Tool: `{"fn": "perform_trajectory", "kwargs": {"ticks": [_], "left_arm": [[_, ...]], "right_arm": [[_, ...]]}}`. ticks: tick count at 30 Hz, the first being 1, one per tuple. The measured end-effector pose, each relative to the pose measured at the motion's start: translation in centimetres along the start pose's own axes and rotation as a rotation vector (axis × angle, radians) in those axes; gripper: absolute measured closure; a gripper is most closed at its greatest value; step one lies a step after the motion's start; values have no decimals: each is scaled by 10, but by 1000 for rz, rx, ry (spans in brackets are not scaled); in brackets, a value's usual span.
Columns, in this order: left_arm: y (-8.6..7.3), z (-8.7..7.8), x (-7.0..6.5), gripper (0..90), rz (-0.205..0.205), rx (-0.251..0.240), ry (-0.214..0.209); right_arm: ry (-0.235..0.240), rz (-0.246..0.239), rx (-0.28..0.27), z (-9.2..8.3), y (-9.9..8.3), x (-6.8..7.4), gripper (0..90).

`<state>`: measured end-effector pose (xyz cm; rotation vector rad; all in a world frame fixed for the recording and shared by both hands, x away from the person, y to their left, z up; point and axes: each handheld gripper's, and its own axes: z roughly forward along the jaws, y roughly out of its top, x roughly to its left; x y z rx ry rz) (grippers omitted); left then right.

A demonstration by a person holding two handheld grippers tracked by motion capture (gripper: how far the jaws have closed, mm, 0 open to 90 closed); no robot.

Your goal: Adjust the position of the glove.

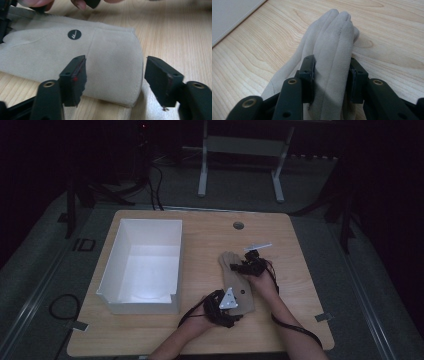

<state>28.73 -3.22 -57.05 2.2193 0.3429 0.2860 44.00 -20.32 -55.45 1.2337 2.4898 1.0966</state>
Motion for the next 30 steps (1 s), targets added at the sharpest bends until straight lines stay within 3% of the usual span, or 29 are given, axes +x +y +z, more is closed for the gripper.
{"fn": "perform_trajectory", "kwargs": {"ticks": [6,9,11,14,17,22,27,30], "left_arm": [[0,5,-2,438,52,36,9],[-1,6,-1,452,49,36,-1],[0,7,2,531,40,39,7],[1,6,9,696,-12,45,21],[1,6,21,782,-138,34,-40],[4,4,20,802,-147,38,-24],[8,-2,22,808,-159,32,-20],[11,-8,23,808,-163,27,-24]], "right_arm": [[1,9,3,0,0,0,631],[0,5,3,0,0,0,631],[2,7,7,0,1,0,632],[2,6,12,0,2,0,637],[12,20,12,0,2,0,658],[10,33,-17,-2,1,1,695],[44,66,-47,-9,6,0,717],[49,62,-56,-15,10,1,718]]}}
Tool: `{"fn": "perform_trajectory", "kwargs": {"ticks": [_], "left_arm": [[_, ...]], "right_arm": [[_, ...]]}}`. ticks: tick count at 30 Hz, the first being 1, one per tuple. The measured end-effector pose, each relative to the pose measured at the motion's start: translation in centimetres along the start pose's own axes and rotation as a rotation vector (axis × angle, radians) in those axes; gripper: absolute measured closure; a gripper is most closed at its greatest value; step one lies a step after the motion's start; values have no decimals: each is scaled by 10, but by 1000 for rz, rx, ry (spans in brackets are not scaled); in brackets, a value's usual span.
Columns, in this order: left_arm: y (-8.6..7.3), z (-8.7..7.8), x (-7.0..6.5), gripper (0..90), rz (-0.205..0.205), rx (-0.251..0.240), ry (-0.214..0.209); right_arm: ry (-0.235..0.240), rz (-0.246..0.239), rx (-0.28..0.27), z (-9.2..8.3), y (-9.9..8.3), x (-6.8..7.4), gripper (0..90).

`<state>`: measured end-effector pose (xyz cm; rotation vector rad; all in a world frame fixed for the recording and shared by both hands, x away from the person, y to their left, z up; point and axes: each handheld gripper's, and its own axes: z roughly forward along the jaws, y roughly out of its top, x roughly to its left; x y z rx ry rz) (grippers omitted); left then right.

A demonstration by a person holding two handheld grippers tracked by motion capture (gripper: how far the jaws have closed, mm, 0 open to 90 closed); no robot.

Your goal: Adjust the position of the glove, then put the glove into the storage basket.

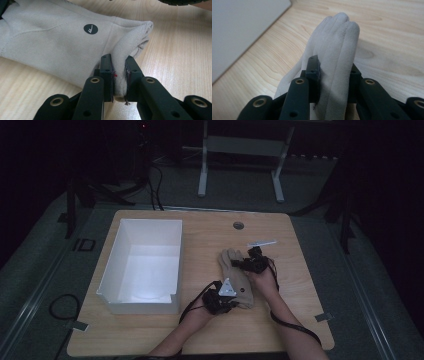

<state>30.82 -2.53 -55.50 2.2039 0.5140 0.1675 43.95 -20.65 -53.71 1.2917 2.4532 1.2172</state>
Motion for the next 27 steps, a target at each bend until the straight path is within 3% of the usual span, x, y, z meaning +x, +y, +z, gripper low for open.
{"fn": "perform_trajectory", "kwargs": {"ticks": [4,8,14,23,27], "left_arm": [[5,-7,-1,809,18,6,16],[10,-12,-1,809,5,4,11],[18,-23,-2,809,18,2,20],[37,-52,-2,809,17,-6,32],[49,-65,0,810,19,-23,43]], "right_arm": [[16,3,-14,-8,7,2,718],[19,-5,-26,-15,12,5,717],[36,3,-48,-27,21,9,717],[83,0,-108,-51,44,21,718],[81,-23,-131,-62,59,30,718]]}}
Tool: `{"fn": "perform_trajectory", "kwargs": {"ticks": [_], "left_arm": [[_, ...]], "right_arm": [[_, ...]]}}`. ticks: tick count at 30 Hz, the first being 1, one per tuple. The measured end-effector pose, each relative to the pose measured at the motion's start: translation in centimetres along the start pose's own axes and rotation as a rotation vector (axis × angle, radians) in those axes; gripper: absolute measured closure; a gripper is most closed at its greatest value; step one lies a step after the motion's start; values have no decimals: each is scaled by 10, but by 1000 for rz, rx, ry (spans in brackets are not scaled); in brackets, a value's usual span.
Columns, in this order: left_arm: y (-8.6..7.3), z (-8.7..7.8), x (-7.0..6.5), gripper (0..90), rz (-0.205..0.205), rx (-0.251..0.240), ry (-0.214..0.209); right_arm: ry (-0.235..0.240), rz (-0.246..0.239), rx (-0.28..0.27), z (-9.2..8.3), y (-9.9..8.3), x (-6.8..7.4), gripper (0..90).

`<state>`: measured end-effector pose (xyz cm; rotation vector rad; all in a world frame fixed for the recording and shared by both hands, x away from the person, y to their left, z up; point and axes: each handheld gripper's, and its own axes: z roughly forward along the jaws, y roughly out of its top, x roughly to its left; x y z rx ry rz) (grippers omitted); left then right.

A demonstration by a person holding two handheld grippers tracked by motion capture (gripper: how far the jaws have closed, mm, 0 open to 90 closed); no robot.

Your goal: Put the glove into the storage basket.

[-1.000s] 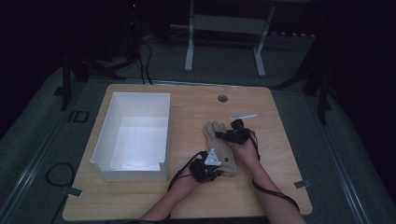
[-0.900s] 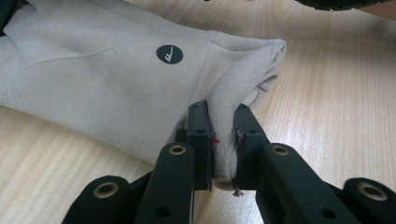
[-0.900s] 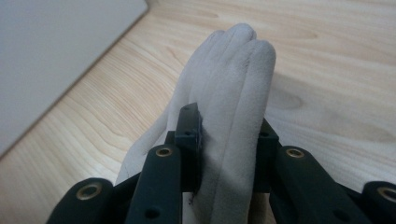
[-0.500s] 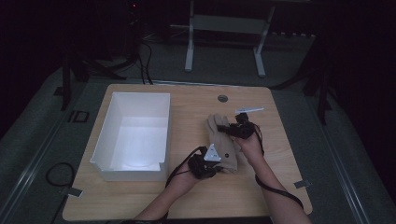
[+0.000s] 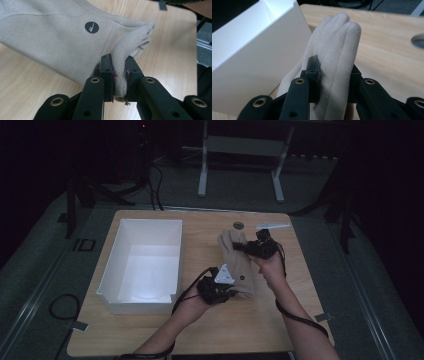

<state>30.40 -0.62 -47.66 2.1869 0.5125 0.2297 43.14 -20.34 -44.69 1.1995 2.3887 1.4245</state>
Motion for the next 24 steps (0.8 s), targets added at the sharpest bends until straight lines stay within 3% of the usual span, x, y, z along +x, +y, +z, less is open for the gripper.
{"fn": "perform_trajectory", "kwargs": {"ticks": [4,10,24], "left_arm": [[12,-10,2,810,25,1,12],[24,-28,4,811,25,-13,23],[19,-62,14,812,-1,-26,71]], "right_arm": [[-4,-16,-23,-10,16,6,717],[-4,-24,-56,-22,32,15,718],[34,-45,-75,-13,60,42,716]]}}
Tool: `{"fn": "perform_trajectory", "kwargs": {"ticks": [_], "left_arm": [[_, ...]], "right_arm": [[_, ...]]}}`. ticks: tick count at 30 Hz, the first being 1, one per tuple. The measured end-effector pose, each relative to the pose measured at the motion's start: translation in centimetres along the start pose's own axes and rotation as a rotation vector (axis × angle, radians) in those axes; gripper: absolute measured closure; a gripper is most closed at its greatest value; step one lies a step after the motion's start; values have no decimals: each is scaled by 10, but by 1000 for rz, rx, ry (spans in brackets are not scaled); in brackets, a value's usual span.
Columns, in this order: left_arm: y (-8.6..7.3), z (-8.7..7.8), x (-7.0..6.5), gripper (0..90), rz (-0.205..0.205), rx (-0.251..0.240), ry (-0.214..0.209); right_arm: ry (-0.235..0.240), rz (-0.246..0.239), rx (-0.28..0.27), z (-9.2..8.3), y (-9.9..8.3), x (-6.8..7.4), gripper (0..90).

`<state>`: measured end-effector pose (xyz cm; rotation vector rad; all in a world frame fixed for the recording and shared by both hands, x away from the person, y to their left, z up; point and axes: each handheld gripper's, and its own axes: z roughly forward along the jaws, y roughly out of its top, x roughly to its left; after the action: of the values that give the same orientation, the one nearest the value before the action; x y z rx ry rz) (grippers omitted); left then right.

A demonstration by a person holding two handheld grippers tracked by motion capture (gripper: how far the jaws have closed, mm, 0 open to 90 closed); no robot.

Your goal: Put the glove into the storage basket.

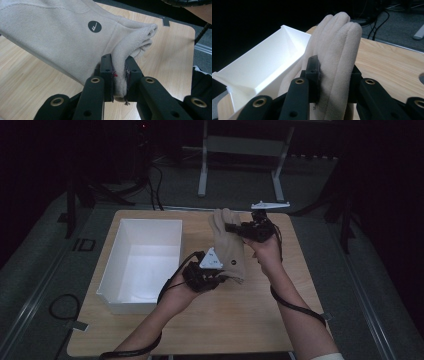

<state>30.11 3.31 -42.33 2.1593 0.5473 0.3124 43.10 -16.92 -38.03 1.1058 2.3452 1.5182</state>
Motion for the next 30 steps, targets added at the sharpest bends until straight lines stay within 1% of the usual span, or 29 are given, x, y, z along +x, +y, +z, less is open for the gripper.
{"fn": "perform_trajectory", "kwargs": {"ticks": [3,8,13,16,19,20,25,27,30], "left_arm": [[-1,-9,2,812,2,4,12],[-7,-24,7,812,-10,4,29],[-14,-36,11,812,-18,11,49],[-18,-44,14,812,-24,9,61],[-23,-54,17,812,-34,5,78],[-26,-57,18,812,-38,4,78],[-38,-69,23,812,-57,5,106],[-42,-74,26,812,-68,5,110],[-47,-81,28,813,-75,2,120]], "right_arm": [[7,-4,2,4,4,6,715],[27,-8,-1,12,12,16,715],[31,-31,12,22,19,29,715],[36,-46,17,29,24,37,715],[51,-48,20,37,29,46,715],[54,-48,20,40,30,48,715],[67,-65,37,55,36,62,715],[79,-62,39,61,38,66,715],[82,-74,46,69,41,75,715]]}}
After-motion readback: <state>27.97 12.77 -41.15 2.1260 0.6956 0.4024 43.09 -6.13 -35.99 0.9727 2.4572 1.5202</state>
